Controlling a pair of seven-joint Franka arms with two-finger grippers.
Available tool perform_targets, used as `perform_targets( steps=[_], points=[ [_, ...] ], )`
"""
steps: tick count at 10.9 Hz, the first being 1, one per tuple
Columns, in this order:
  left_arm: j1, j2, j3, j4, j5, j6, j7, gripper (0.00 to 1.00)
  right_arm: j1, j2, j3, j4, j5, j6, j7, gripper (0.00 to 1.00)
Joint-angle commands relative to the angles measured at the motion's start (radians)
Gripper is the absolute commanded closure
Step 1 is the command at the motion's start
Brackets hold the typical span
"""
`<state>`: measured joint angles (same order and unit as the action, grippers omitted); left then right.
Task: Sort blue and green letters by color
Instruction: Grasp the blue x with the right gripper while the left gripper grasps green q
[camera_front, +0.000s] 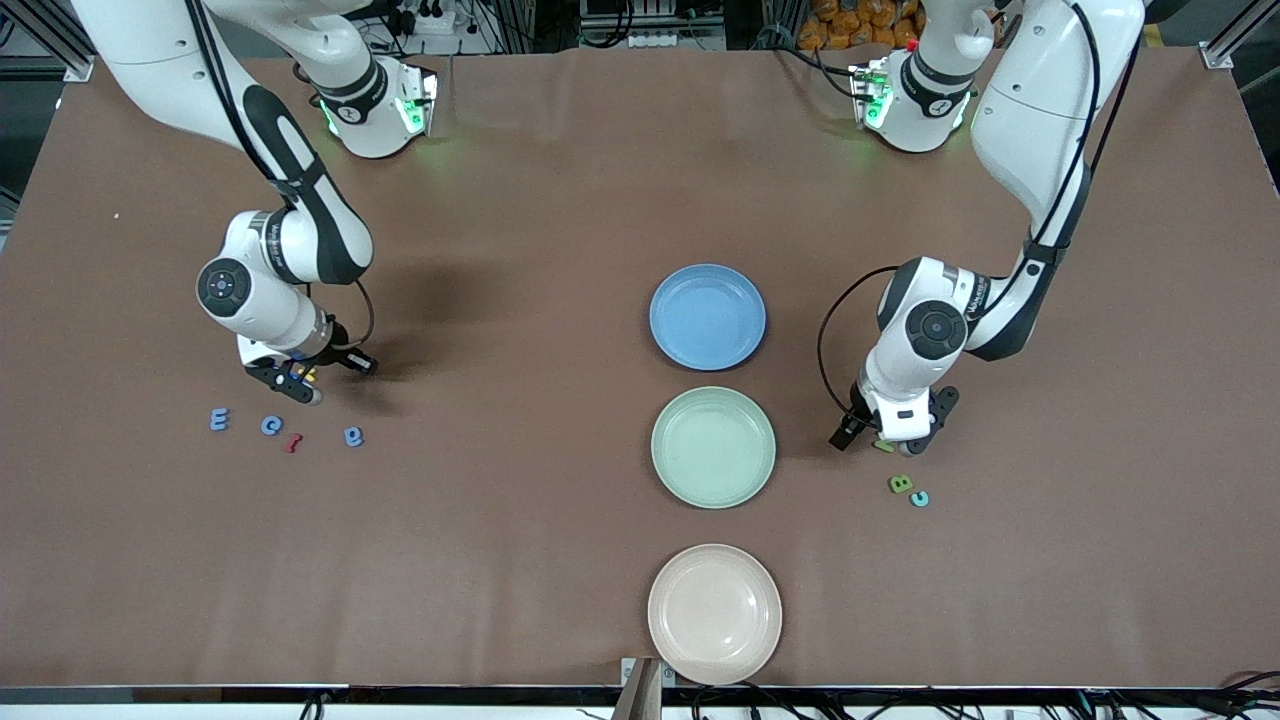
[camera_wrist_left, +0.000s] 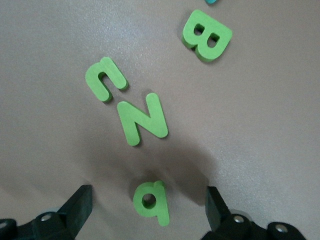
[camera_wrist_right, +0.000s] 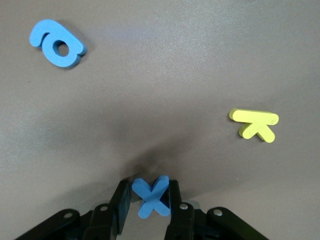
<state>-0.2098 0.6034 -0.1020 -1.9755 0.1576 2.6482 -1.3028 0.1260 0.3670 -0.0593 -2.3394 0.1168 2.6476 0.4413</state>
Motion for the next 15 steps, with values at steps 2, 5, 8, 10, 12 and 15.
perform_targets(
  steps=[2, 5, 8, 10, 12, 15],
  points=[
    [-0.006, 0.010, 0.008, 0.020, 0.036, 0.010, -0.038, 0.00, -0.016, -0.028, 0.019, -0.047, 0.018, 0.008, 0.005, 0.77],
    [-0.010, 0.010, 0.007, 0.032, 0.036, 0.009, -0.062, 0.00, -0.014, -0.071, 0.019, -0.041, 0.017, -0.035, -0.016, 0.95],
    [-0.011, 0.010, 0.007, 0.032, 0.037, 0.009, -0.066, 0.00, 0.015, -0.164, 0.019, 0.011, 0.015, -0.177, -0.133, 1.00],
    [-0.023, 0.018, 0.008, 0.030, 0.046, 0.009, -0.066, 0.71, 0.116, -0.169, 0.018, 0.072, 0.006, -0.233, -0.165, 1.00],
    [-0.023, 0.019, 0.008, 0.027, 0.046, 0.009, -0.066, 1.00, 0.220, -0.155, 0.018, 0.127, 0.007, -0.235, -0.151, 1.00],
    [-0.023, 0.015, 0.007, 0.030, 0.045, 0.009, -0.105, 1.00, 0.390, -0.090, 0.019, 0.222, 0.018, -0.233, -0.138, 1.00]
  ],
)
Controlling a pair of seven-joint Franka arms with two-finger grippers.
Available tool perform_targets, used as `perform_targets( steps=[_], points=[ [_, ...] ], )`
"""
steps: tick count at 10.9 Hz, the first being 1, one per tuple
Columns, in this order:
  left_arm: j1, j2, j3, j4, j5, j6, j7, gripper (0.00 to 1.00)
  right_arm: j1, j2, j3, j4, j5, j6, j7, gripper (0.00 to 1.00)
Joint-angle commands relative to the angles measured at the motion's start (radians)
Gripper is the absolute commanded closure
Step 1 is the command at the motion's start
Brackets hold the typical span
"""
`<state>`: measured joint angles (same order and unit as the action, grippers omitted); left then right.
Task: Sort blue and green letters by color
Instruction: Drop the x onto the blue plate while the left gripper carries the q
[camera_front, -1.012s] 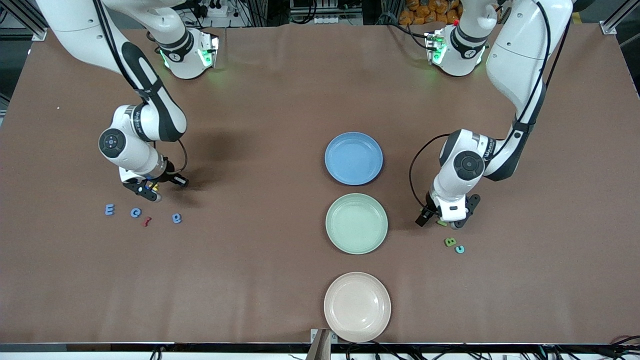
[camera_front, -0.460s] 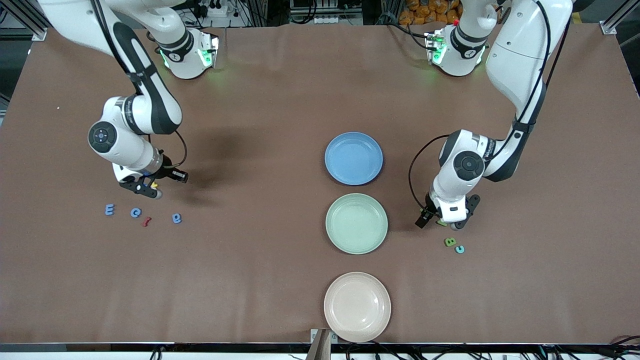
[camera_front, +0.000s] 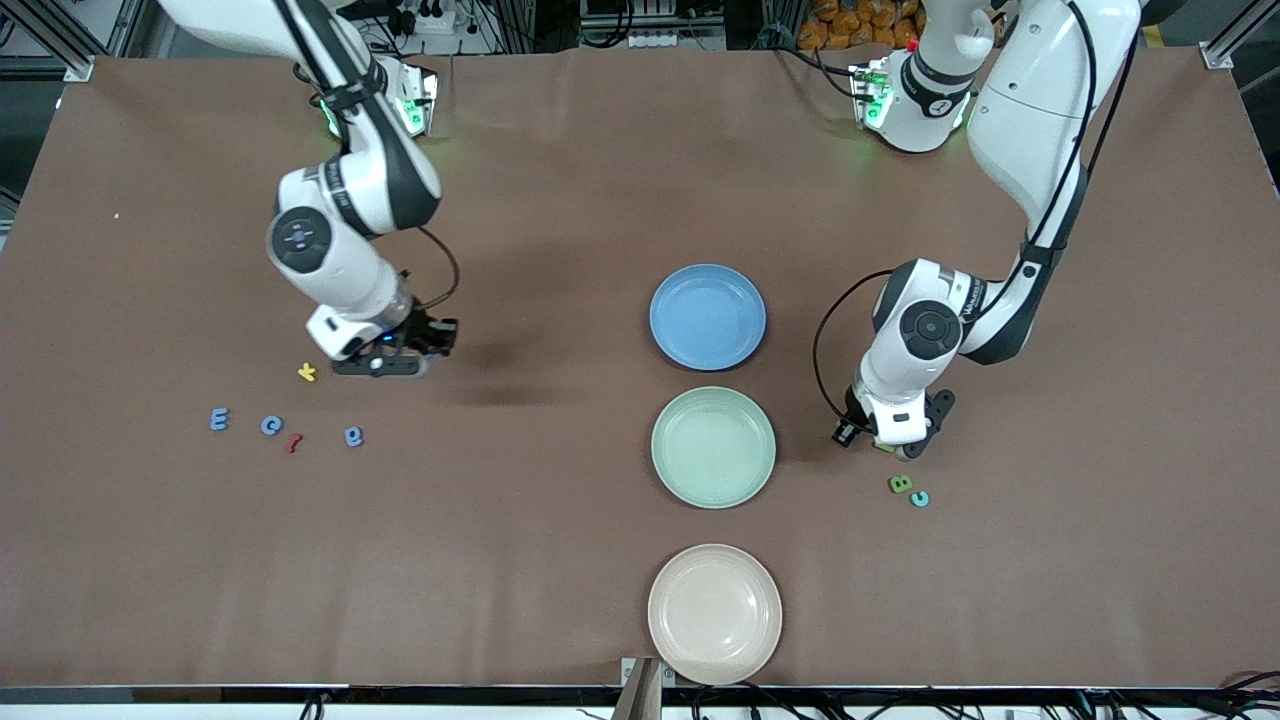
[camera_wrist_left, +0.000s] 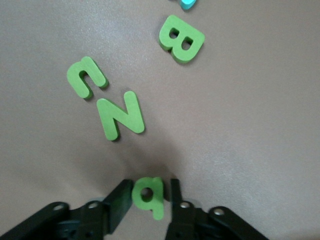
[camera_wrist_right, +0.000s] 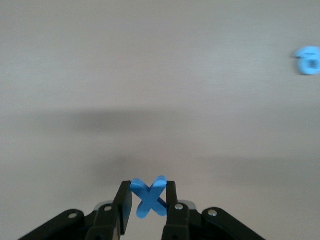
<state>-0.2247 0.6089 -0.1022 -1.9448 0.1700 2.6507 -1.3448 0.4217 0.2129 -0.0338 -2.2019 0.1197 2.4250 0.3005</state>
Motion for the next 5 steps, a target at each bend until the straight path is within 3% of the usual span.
perform_targets(
  steps=[1, 5],
  points=[
    [-0.008, 0.008, 0.007, 0.000, 0.033, 0.006, -0.063, 1.00, 0.147, 0.100, -0.006, 0.138, 0.017, -0.011, 0.009, 1.00],
    [-0.007, -0.009, 0.007, 0.029, 0.036, 0.002, -0.042, 1.00, 0.345, 0.326, -0.006, 0.417, 0.067, -0.007, 0.136, 1.00]
  ],
)
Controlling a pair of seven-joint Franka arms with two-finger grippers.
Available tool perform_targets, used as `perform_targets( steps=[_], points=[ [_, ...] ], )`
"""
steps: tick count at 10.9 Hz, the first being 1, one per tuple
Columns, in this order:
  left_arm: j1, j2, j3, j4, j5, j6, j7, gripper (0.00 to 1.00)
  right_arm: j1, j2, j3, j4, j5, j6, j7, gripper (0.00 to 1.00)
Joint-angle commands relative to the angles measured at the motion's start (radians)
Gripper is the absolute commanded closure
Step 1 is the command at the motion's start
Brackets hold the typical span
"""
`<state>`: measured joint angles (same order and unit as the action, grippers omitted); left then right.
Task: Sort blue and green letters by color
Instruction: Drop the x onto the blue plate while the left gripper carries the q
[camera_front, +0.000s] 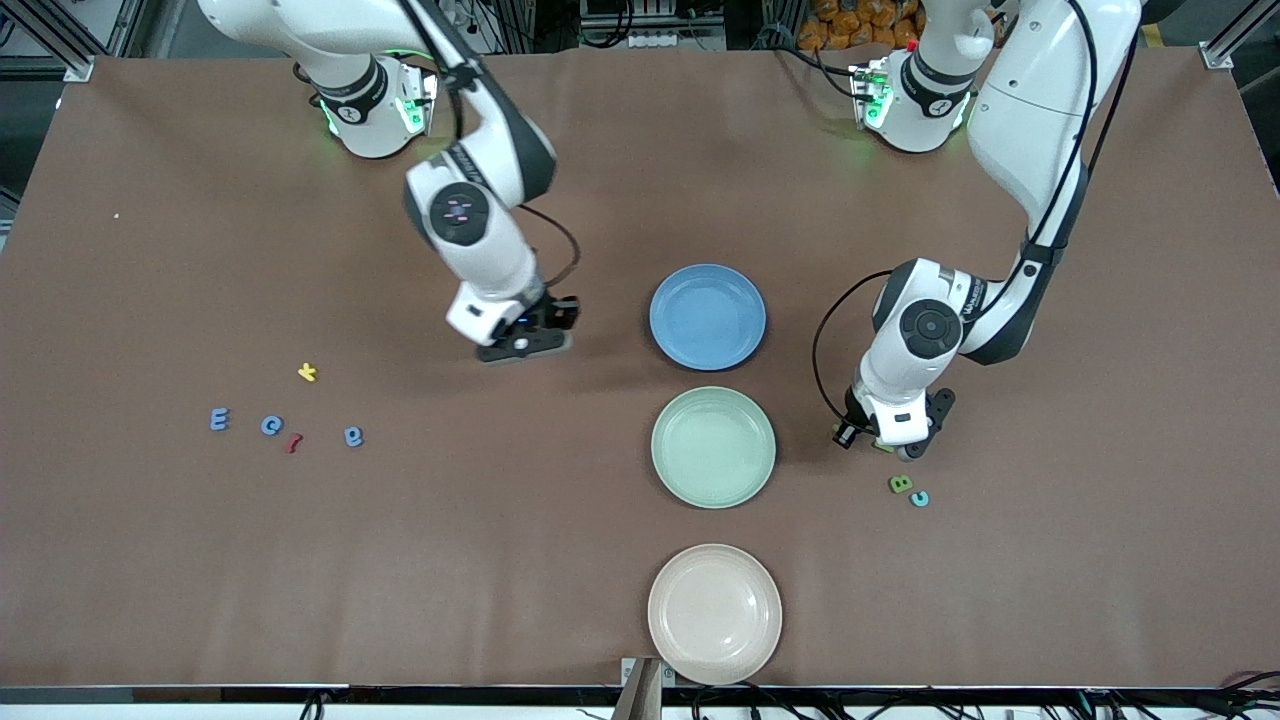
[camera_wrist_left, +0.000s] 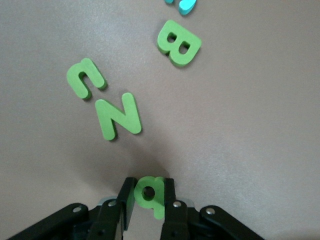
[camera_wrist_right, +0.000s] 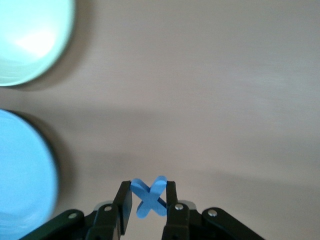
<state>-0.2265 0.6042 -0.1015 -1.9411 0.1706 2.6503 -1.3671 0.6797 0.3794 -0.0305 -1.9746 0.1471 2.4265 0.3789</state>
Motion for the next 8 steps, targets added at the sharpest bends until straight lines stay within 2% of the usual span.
perform_targets(
  steps=[1, 3, 6, 7, 8],
  points=[
    [-0.008, -0.006, 0.005, 0.046, 0.035, 0.000, -0.018, 1.00, 0.125, 0.196, -0.009, 0.232, 0.042, -0.004, 0.080, 1.00],
    [-0.040, -0.006, -0.001, 0.091, 0.035, 0.000, -0.020, 1.00, 0.193, 0.237, -0.009, 0.278, 0.043, 0.000, 0.135, 1.00],
    [-0.095, -0.014, -0.010, 0.120, 0.020, 0.000, -0.027, 1.00, 0.235, 0.279, 0.044, 0.339, 0.042, 0.002, 0.236, 0.98],
    [-0.099, -0.012, -0.015, 0.131, 0.010, 0.000, -0.032, 1.00, 0.239, 0.279, 0.055, 0.345, 0.042, 0.002, 0.259, 0.84],
    [-0.099, -0.017, -0.015, 0.140, 0.007, 0.000, -0.036, 1.00, 0.239, 0.279, 0.061, 0.346, 0.040, 0.000, 0.312, 0.27]
  ],
)
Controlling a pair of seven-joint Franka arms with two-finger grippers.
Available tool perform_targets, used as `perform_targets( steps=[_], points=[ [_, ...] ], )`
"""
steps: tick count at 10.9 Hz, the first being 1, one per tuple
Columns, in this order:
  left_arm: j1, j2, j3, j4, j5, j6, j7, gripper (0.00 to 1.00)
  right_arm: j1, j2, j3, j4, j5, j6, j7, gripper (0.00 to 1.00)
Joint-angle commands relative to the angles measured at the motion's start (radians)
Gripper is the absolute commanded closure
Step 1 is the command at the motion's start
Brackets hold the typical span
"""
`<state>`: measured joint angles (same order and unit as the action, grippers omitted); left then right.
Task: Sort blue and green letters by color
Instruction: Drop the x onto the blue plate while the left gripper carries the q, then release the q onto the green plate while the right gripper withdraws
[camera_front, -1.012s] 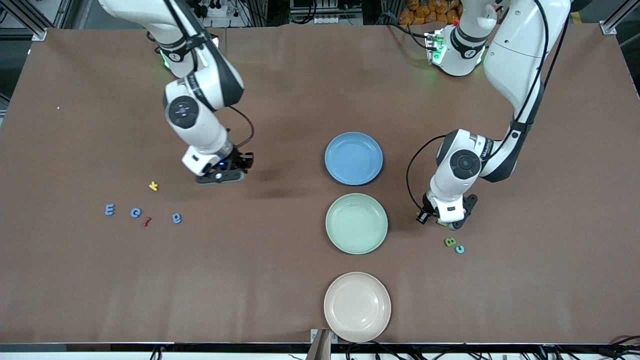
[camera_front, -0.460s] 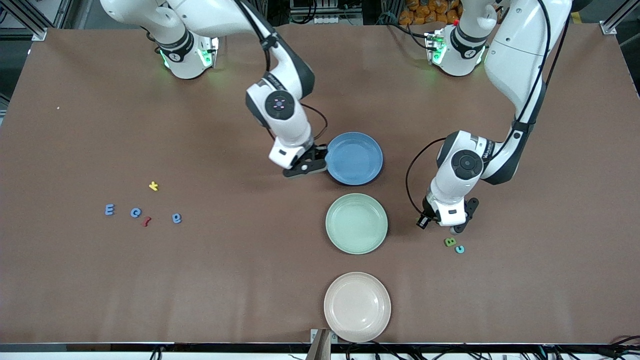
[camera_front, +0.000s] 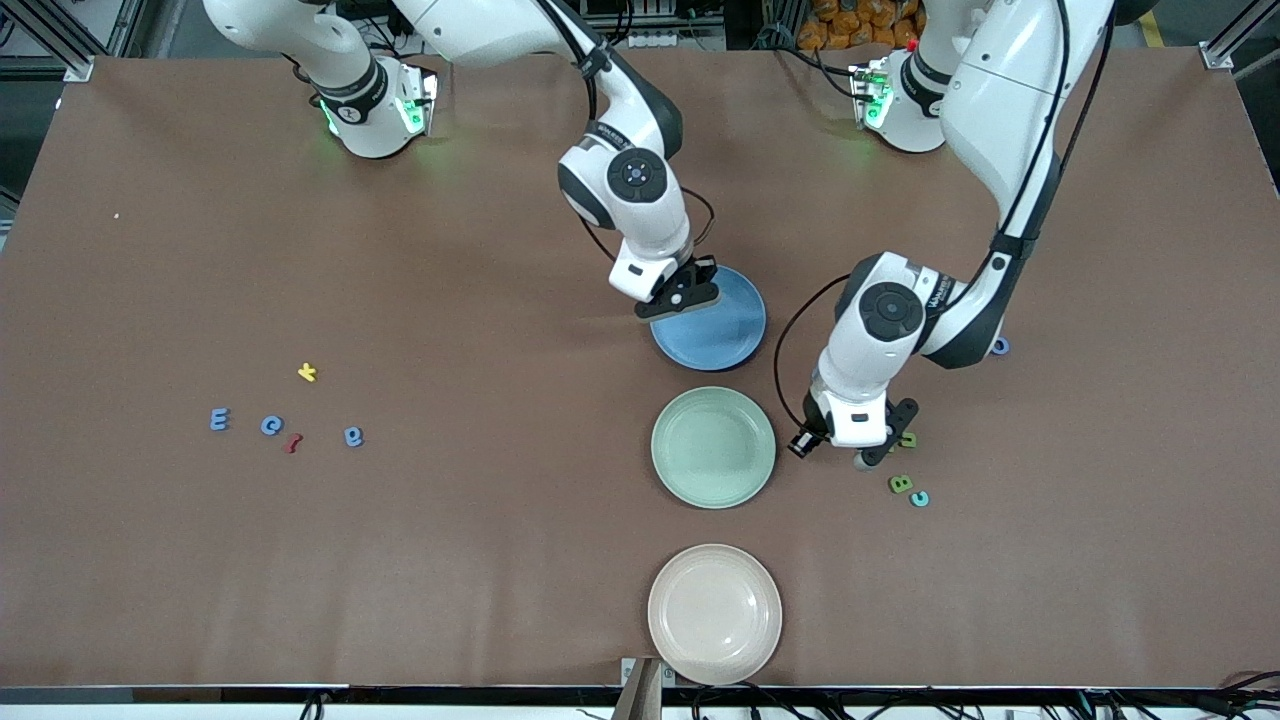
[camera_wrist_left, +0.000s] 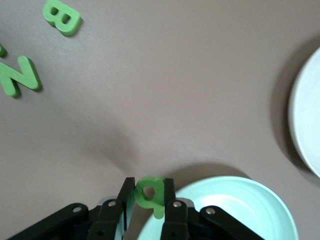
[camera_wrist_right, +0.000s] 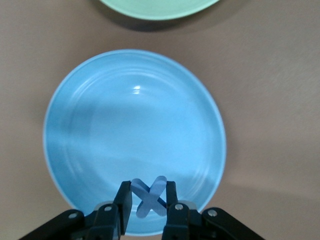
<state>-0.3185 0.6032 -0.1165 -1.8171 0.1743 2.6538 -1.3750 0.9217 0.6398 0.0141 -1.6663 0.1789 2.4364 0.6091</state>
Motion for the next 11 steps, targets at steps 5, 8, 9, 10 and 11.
perform_targets(
  steps=[5, 8, 9, 10, 11],
  points=[
    [-0.037, 0.009, -0.017, 0.114, -0.061, -0.003, -0.056, 1.00, -0.044, -0.018, 0.030, 0.024, 0.001, -0.026, 0.116, 0.00],
    [-0.109, 0.026, -0.019, 0.120, -0.061, -0.002, -0.075, 1.00, -0.186, -0.103, 0.027, 0.005, -0.004, -0.199, 0.113, 0.00],
    [-0.137, 0.039, -0.017, 0.119, -0.059, -0.002, -0.072, 1.00, -0.233, -0.123, 0.026, 0.005, -0.009, -0.247, 0.107, 0.00],
    [-0.152, 0.059, -0.015, 0.120, -0.050, -0.002, -0.070, 1.00, -0.272, -0.130, 0.024, 0.005, -0.009, -0.273, 0.107, 0.00],
    [-0.159, 0.076, -0.009, 0.119, -0.038, -0.002, -0.058, 0.47, -0.326, -0.134, 0.024, 0.005, -0.010, -0.290, 0.106, 0.00]
  ],
)
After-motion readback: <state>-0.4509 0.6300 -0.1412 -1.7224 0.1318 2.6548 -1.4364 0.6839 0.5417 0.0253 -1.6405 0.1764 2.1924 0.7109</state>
